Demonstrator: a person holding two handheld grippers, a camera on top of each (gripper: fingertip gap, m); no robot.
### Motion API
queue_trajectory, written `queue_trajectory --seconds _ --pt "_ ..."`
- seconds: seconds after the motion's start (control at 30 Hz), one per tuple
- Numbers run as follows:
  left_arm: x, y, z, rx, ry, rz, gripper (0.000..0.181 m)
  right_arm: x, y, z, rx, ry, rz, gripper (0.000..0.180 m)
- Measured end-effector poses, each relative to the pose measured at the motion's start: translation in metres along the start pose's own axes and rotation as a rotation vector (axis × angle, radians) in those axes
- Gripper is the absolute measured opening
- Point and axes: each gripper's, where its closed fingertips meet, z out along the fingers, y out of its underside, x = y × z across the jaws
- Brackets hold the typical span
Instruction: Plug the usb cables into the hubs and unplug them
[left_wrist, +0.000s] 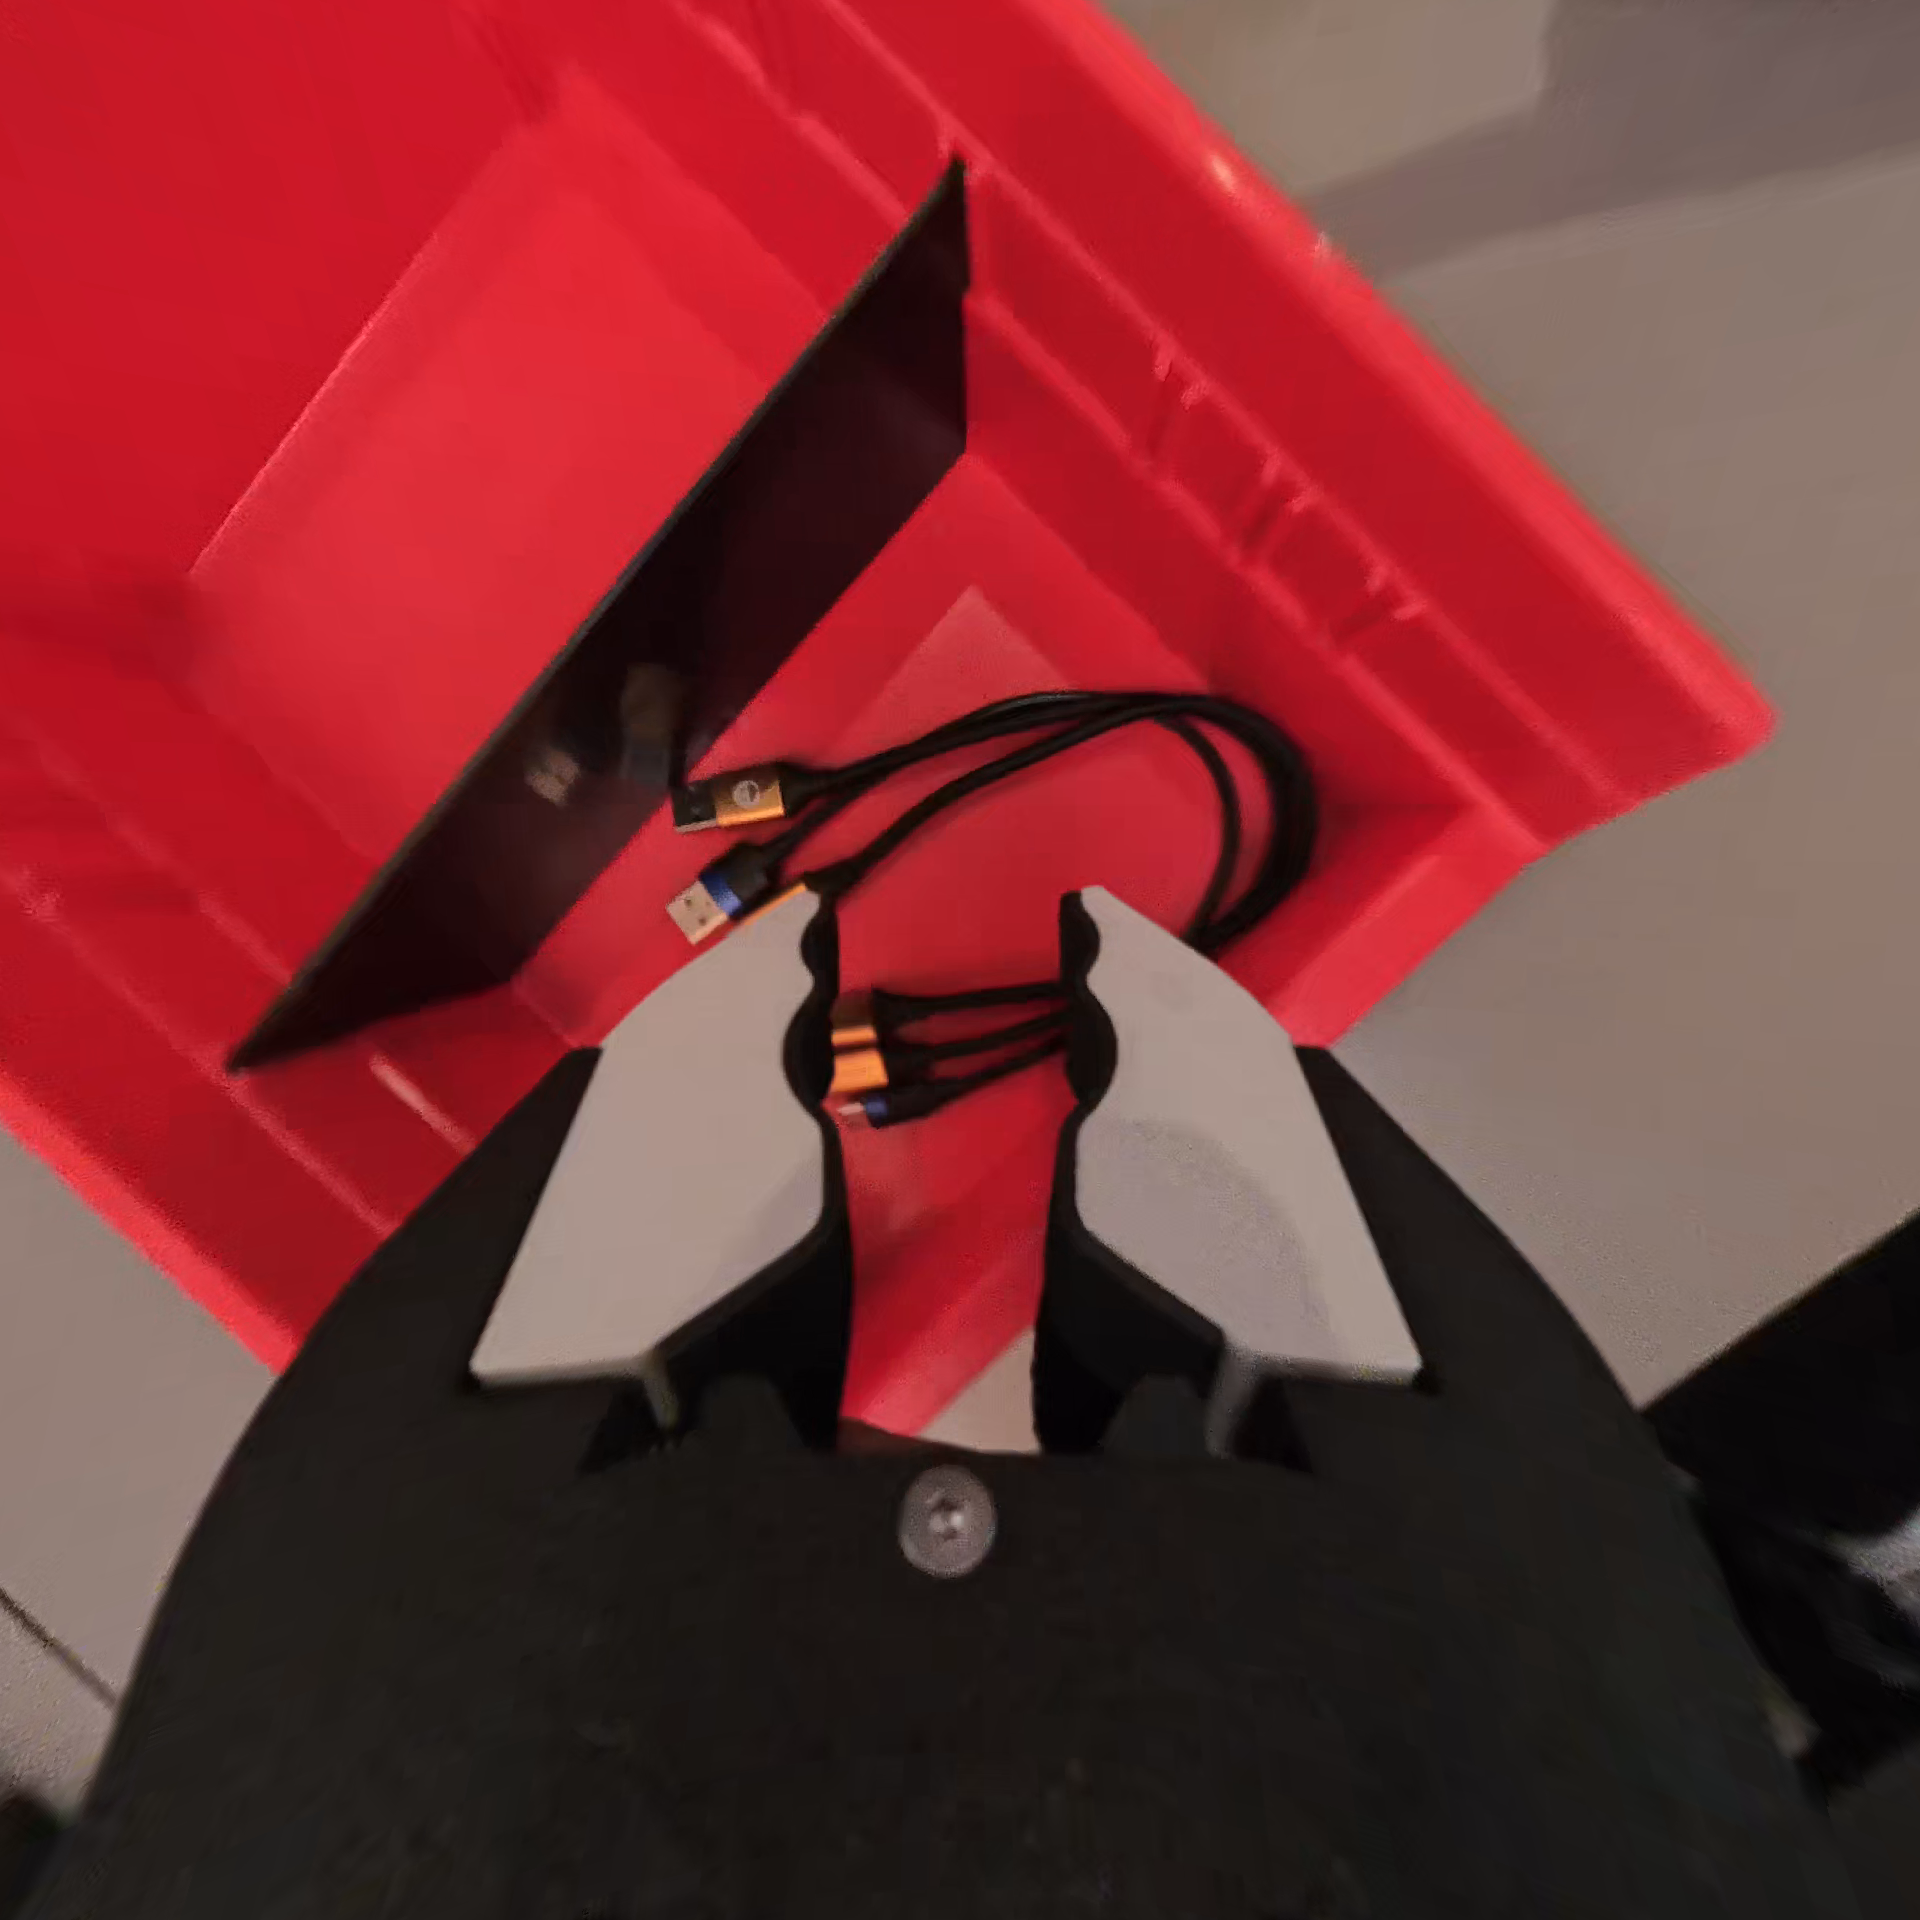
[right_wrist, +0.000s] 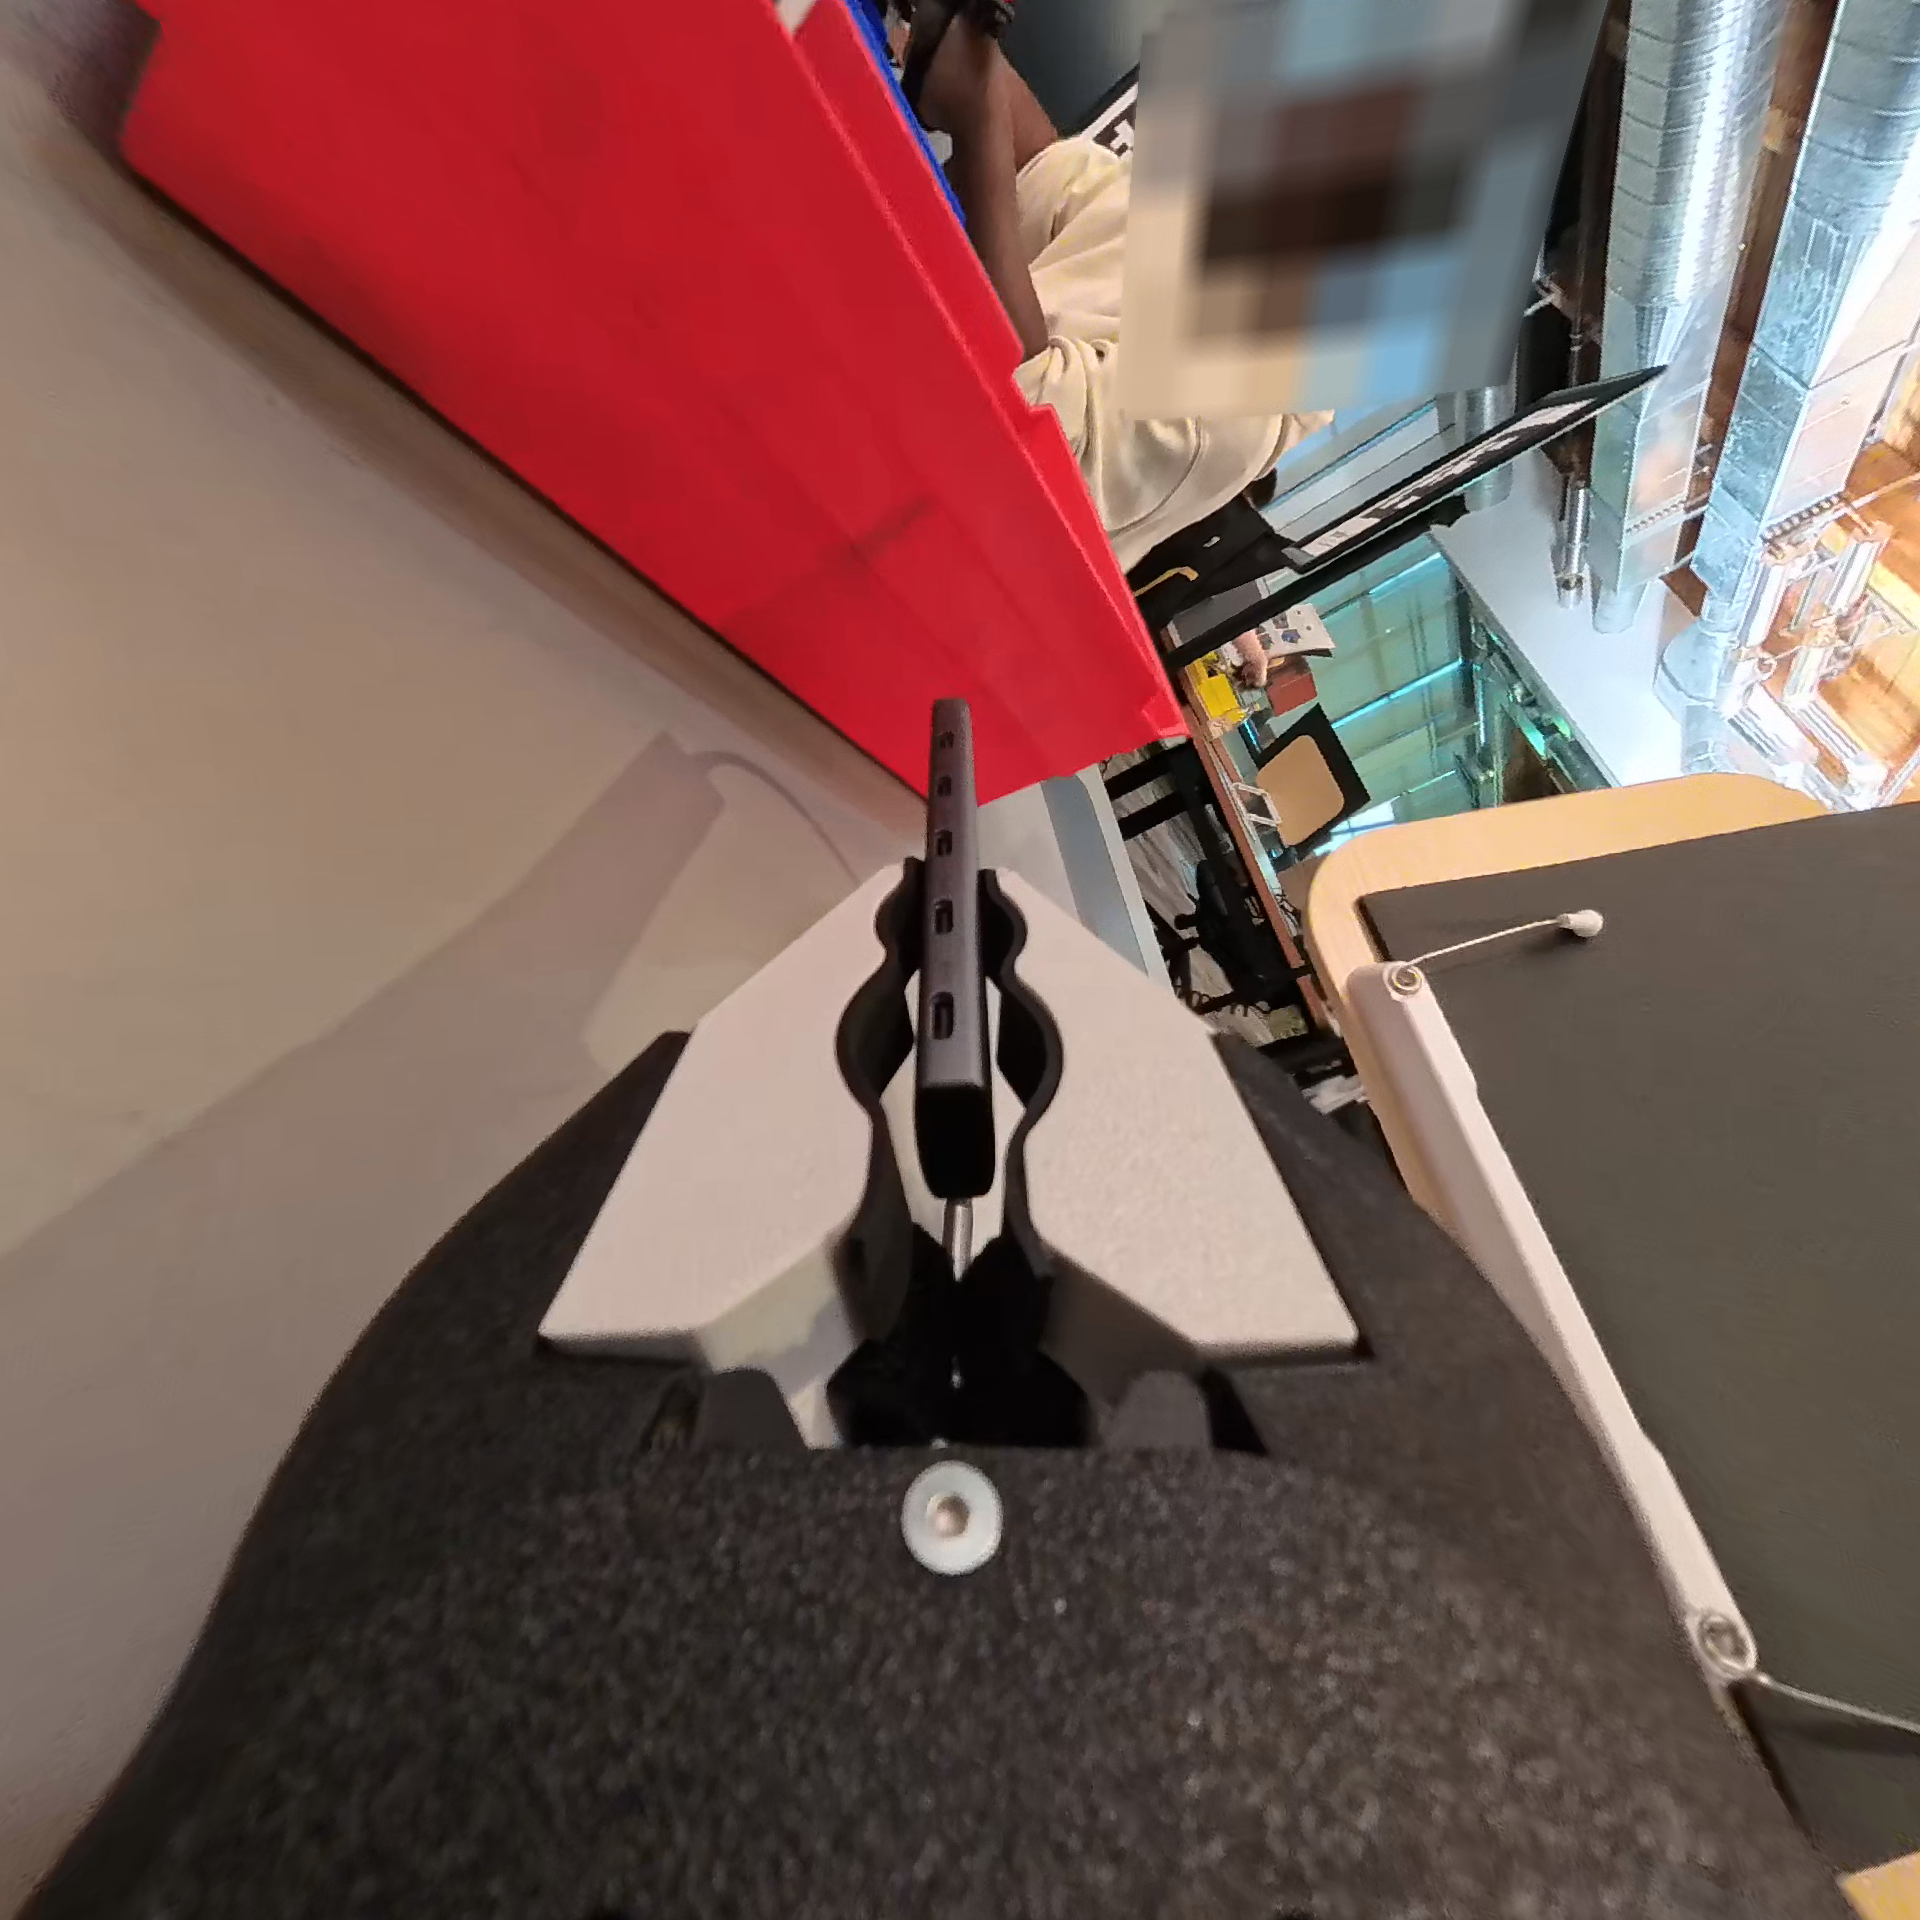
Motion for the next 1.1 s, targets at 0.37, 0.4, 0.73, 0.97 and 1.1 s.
queue_trajectory --seconds 0.37,0.4,0.73,0.97,1.1 --pt "-0.009 0.018 0.057 -0.235 -0.055 0.309 0.006 0.007 0.004 -0.001 0.003 0.004 0.070 0.008" --pt "-0.011 0.019 0.052 -0.233 -0.077 0.339 0.004 0.007 0.004 0.000 0.003 0.001 0.069 0.008" --pt "-0.062 -0.040 -0.090 0.151 -0.491 0.194 0.003 0.014 0.005 -0.001 0.005 0.021 0.103 0.008" --pt "0.026 -0.119 -0.162 0.731 -0.388 -0.048 0.003 0.032 0.010 -0.006 0.022 0.077 0.215 0.008" --pt "0.138 -0.139 -0.114 0.851 0.087 -0.277 0.003 0.046 0.015 -0.011 0.038 0.119 0.310 0.008"
